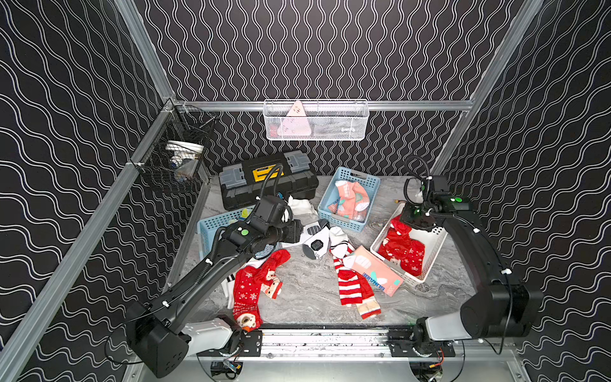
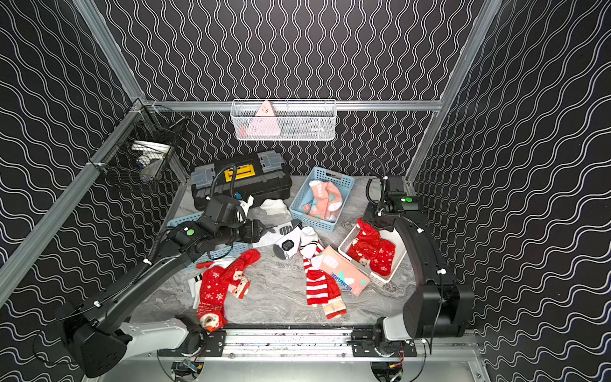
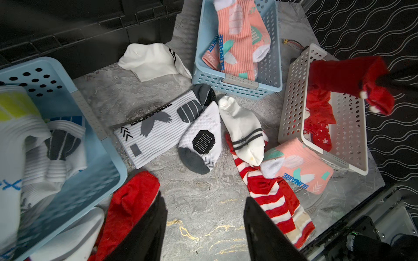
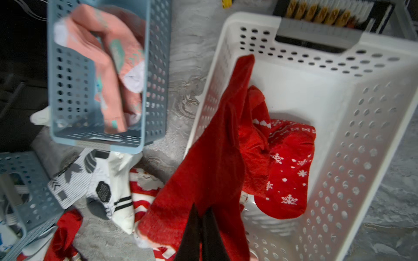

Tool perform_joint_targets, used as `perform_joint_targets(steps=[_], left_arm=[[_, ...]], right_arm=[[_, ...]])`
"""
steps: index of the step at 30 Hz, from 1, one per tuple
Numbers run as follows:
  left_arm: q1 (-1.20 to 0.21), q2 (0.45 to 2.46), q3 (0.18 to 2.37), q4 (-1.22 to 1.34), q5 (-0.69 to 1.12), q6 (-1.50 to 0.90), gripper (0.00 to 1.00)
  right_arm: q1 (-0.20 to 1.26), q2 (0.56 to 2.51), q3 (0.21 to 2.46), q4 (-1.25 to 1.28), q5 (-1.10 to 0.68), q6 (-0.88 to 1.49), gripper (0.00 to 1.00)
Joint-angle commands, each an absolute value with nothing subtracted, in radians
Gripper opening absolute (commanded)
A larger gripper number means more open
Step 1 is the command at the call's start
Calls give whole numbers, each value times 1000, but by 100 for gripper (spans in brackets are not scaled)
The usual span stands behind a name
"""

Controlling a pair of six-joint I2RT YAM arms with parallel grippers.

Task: Sort the socks into the basket by color
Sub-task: Place the sock in the bin.

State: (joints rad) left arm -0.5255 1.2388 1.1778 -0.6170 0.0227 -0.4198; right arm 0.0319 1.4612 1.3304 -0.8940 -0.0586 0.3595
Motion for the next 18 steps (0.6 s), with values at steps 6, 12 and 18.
perform_joint_targets(steps=[6,12,18], left_arm=[[-538,1250,1173,-581,23,-420,60],[-539,1271,1159,-601,23,-414,60],[-540,1284,1145,-617,17,-414,61]], right_arm=[[8,1575,1158,-765,-72,425,0],[8,1621,1084,-717,-109,470,0],[7,1603,1110,-749,-117,464,16]])
